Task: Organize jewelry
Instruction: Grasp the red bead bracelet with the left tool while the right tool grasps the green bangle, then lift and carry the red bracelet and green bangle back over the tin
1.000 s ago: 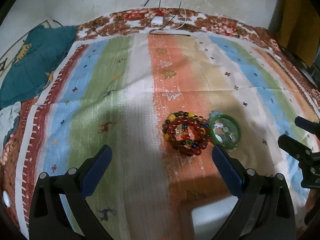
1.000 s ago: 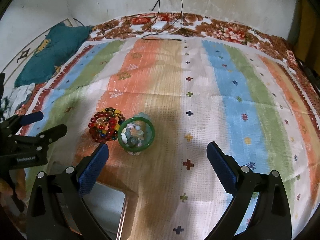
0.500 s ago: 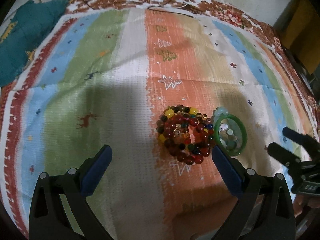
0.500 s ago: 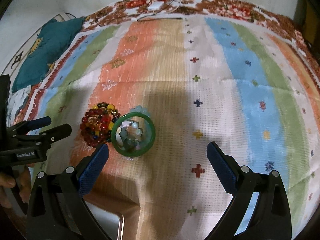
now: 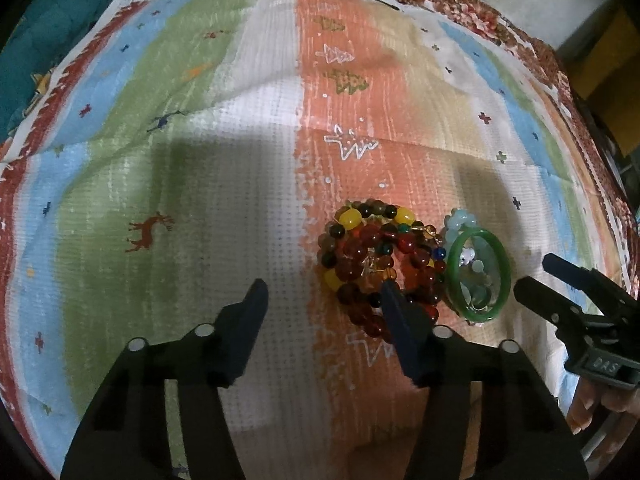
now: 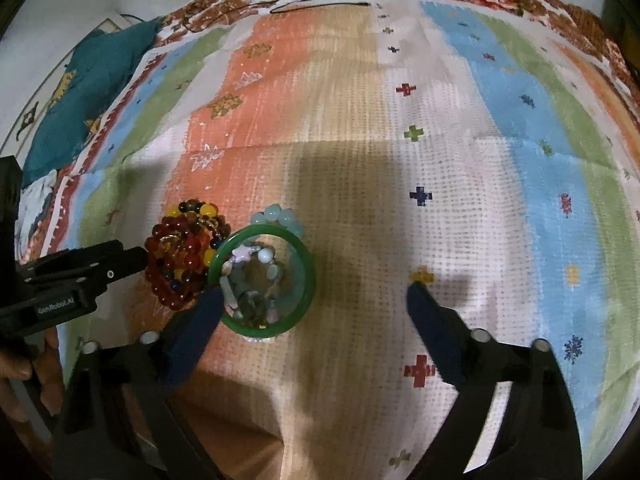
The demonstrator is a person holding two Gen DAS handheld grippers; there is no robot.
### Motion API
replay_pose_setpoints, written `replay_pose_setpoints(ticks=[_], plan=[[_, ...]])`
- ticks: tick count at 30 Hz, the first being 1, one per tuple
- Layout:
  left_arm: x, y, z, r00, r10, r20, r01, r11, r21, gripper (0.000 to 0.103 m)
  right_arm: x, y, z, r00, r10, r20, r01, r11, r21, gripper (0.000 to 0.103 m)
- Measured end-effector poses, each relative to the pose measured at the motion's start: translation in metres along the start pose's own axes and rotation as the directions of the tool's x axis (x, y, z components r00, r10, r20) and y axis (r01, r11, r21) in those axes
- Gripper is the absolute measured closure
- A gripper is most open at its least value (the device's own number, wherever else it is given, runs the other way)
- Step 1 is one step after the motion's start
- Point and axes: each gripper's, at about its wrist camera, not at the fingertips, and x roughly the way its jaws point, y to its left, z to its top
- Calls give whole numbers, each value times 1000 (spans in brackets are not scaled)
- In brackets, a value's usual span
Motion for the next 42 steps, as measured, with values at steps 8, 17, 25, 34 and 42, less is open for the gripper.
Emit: replay_pose_setpoints(ticks=[8, 17, 25, 34, 42], plan=[[9, -1, 0, 999, -16, -28, 17, 1000, 5, 65, 12, 1, 4, 999, 13, -33, -13, 1000, 8, 41], [12, -4, 0, 999, -21, -45, 22, 1000, 6, 90, 18, 3, 3, 998, 9, -63, -9, 1000, -6, 78], [1, -3, 3, 999, -16, -31, 16, 1000, 0, 90, 15, 8, 4, 998, 9, -67, -12, 999, -34, 92], [-16, -7, 4, 1000, -30, 3, 30, 999, 15, 90, 4, 11, 4, 999, 1, -43, -4, 999, -54, 95], [-33, -13, 5, 998, -43, 41, 42, 999, 27, 90, -9, 14, 4, 1000, -7, -10, 6, 998, -67, 95]])
